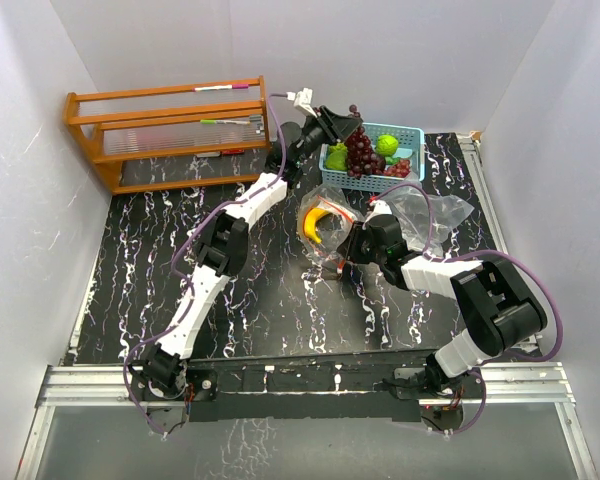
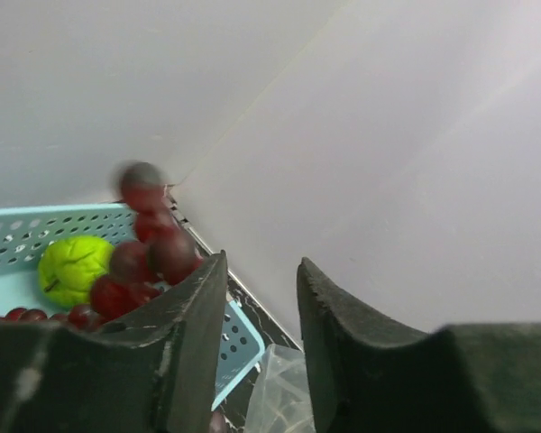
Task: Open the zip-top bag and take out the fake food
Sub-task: Place the fake fruit in the bin.
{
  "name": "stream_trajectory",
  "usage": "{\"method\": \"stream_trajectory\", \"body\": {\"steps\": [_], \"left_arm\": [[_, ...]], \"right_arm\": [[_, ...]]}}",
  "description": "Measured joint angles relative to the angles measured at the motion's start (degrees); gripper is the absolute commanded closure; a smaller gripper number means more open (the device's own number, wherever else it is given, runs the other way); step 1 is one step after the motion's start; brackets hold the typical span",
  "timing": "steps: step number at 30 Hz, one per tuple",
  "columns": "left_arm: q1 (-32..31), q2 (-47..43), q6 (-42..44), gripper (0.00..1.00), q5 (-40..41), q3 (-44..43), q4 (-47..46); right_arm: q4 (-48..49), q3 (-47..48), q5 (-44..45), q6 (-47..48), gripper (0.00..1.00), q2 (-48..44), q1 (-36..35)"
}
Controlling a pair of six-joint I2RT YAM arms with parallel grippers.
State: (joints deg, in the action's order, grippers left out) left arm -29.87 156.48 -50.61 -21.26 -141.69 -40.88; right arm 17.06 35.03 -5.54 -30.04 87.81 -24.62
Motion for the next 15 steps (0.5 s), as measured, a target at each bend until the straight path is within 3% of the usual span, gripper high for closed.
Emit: {"method": "stream_trajectory", "body": {"steps": [2, 4, 9, 15], "left_arm": [[0.24, 0.85, -0.2, 0.36, 1.2, 0.0, 0.39], [0.59, 1.73, -0.9, 0.27, 2.03, 0.0, 0.66], [1.62, 2.34, -2.51, 0.21, 2.08, 3.06, -0.76], [1.84, -1.66, -1.05, 0.21, -1.77, 12.66, -2.43]], "right_arm": [[-0.07, 0.0, 0.0, 0.0, 0.75, 0.0, 0.0], [-0.07, 0.0, 0.0, 0.04, 0.75, 0.0, 0.0], [-0.2, -0.11, -0.02, 0.66, 0.75, -1.01, 0.0], [-1.51, -0.2, 1.4, 3.45, 0.72, -9.49, 0.0]]}}
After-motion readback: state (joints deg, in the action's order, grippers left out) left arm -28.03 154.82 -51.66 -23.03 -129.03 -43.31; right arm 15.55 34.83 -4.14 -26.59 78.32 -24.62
